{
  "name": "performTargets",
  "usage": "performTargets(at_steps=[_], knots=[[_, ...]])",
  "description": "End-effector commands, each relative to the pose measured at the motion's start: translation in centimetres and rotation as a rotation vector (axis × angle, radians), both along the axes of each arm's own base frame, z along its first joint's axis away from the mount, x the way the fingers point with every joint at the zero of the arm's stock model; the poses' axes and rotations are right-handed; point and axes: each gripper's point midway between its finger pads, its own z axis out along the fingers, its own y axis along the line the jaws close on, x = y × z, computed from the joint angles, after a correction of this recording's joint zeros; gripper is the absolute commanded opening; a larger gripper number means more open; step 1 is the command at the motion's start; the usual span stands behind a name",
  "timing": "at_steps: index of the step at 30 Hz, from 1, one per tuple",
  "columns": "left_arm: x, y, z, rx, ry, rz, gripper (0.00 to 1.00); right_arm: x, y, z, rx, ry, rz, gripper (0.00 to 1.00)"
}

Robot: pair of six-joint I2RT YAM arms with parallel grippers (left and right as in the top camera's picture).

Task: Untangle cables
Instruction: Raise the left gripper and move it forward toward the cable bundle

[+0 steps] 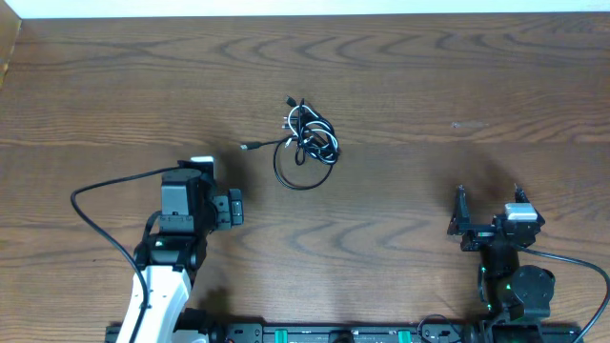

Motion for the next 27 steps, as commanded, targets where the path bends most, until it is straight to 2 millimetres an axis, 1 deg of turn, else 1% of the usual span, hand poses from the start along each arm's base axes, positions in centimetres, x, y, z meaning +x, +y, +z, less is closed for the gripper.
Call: performTargets(at_steps=[1,6,13,27], knots=[[0.9,-0.6,0.6,-0.023,0.014,-0.032,0.93,0.0,-0.1,0.0,-0.015,-0.001,-0.002,0.99],[1.3,-1.2,-0.1,-0.041,0.059,-0.067,0.93,0.0,-0.1,0.0,-0.014,-0.001,-0.002,0.99],[1.7,-1.2,-0.8,-0.041,0.093,-0.066,0.93,0.0,-0.1,0.0,-0.014,-0.001,-0.002,0.99],[2.4,-1.2,-0.3,-0.038,0.059,-0.064,0.93,0.0,-0.1,0.0,-0.015,-0.001,-0.002,0.99]])
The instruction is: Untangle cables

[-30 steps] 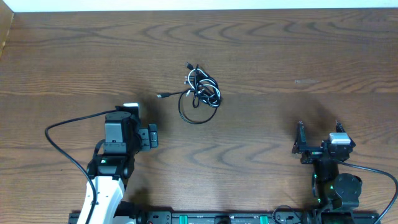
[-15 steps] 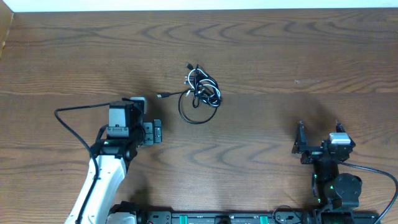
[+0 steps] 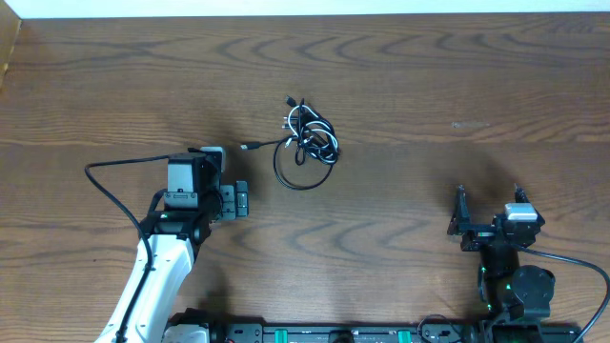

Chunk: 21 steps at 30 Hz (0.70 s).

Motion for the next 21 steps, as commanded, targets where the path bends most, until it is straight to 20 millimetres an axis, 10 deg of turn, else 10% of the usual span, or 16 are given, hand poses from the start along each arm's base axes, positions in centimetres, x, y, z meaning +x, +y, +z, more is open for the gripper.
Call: performTargets(at_steps=[1,21], knots=[[0.9,-0.1,1.0,-0.006,-0.03,-0.01,0.93,0.0,-0.1,0.0,-0.015,-0.001,-0.002,0.99],[1.9,-0.2,1.8,-0.015,-0.08,-0.008,0.94,0.0,-0.1,0.0,-0.015,-0.001,-0.002,0.99]])
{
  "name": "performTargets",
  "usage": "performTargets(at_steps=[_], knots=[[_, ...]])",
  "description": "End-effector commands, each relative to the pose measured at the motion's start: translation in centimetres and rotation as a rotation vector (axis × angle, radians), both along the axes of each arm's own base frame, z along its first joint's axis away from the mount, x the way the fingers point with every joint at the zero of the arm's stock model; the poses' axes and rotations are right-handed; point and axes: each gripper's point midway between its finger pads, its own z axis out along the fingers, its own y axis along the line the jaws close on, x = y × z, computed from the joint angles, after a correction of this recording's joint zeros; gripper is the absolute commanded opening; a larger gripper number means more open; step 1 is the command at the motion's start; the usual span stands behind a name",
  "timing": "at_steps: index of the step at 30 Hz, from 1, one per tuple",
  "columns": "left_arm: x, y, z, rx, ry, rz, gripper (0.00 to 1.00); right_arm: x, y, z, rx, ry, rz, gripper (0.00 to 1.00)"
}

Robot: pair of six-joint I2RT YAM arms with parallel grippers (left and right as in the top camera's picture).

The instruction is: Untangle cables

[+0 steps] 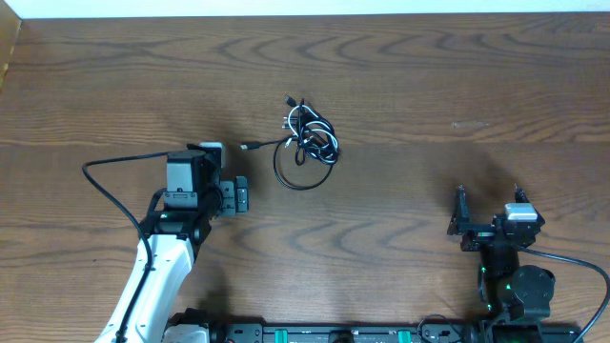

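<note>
The cables (307, 143) lie in a small tangle of black and white loops a little behind the table's middle. One black loop hangs out toward the front, and a loose plug end (246, 147) points left. My left gripper (240, 198) sits to the front left of the tangle, fingers pointing right, apparently open and holding nothing. At the front right, far from the cables, my right gripper (488, 198) rests with its fingers spread and nothing between them.
The brown wooden table (429, 86) has a pale wall strip along its back edge. The left arm's black cable (105, 181) arcs out to the left of the arm. A dark equipment rail (324, 333) runs along the front edge.
My left gripper has shifted only a hair backward and to the left. The cables and the right arm are as before.
My left arm first sat lower and nearer the front edge, its gripper well short of the tangle. It was then further back, with the gripper closer to the cables' front left, where it still is. The tangle and right arm never moved.
</note>
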Motion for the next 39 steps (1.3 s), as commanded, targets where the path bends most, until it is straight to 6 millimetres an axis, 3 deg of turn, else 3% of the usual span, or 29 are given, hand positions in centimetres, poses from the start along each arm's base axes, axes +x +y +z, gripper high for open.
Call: performTargets(at_steps=[1,13,21,39], knots=[[1.0,-0.1,1.2,-0.01,-0.035,-0.006,0.93,0.0,-0.1,0.0,-0.015,-0.001,-0.002,0.99],[1.2,-0.1,1.3,-0.015,-0.042,-0.001,0.93,0.0,-0.1,0.0,-0.015,-0.001,-0.002,0.99],[1.2,-2.2,1.7,-0.114,-0.053,-0.075,0.93,0.0,-0.1,0.0,-0.015,-0.001,-0.002,0.99],[1.2,-2.2,1.7,-0.113,-0.053,-0.075,0.93,0.0,-0.1,0.0,-0.015,-0.001,-0.002,0.99]])
